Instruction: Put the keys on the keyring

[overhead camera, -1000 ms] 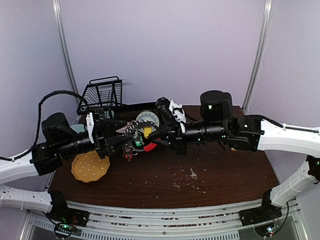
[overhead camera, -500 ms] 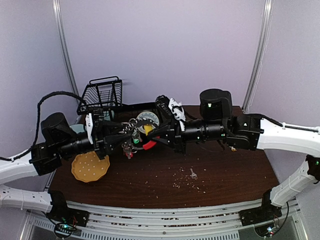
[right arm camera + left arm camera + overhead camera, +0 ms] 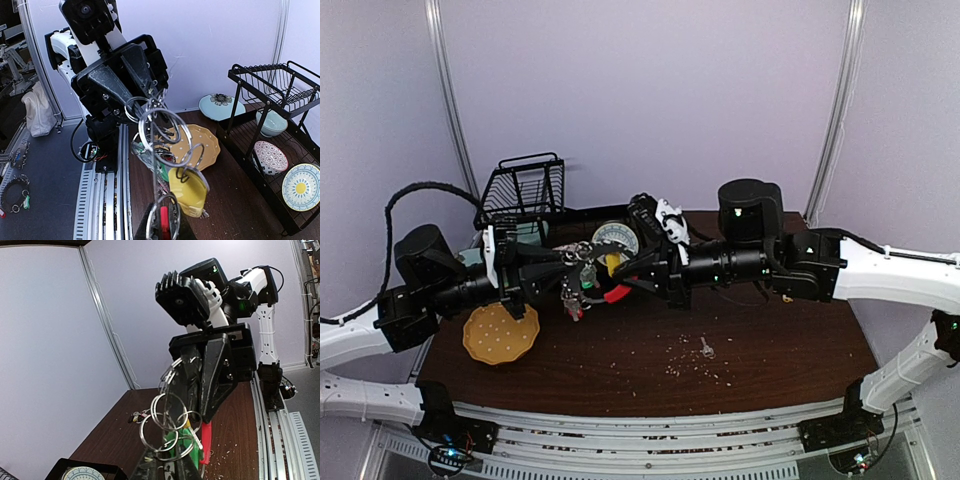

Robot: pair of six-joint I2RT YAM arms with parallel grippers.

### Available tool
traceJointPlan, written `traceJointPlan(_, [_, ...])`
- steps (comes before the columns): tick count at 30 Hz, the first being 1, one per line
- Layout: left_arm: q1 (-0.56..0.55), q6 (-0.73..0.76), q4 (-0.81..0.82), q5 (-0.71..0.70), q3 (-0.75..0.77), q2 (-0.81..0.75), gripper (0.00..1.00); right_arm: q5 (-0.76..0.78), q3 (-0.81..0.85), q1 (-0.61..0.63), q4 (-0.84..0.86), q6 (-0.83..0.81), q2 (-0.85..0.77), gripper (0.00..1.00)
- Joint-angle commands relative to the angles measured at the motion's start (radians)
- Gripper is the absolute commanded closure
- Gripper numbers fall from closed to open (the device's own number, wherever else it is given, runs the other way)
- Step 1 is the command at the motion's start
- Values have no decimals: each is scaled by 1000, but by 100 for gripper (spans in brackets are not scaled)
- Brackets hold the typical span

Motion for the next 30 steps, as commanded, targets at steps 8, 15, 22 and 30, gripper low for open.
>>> traceJointPlan(8, [-6, 7, 31, 11, 13, -17, 90, 40, 9, 1, 20, -23, -36, 100])
traceJointPlan(15, [-6, 14, 60, 59, -6, -41, 91, 54, 10, -2, 1, -33, -37, 100])
traceJointPlan(22, [-6, 23, 73, 92, -15, -41, 93, 51, 17, -3, -7, -32, -36, 100])
traceJointPlan(30, [-6, 16, 33, 52, 13, -31, 83, 34, 14, -4, -10, -38, -45, 100])
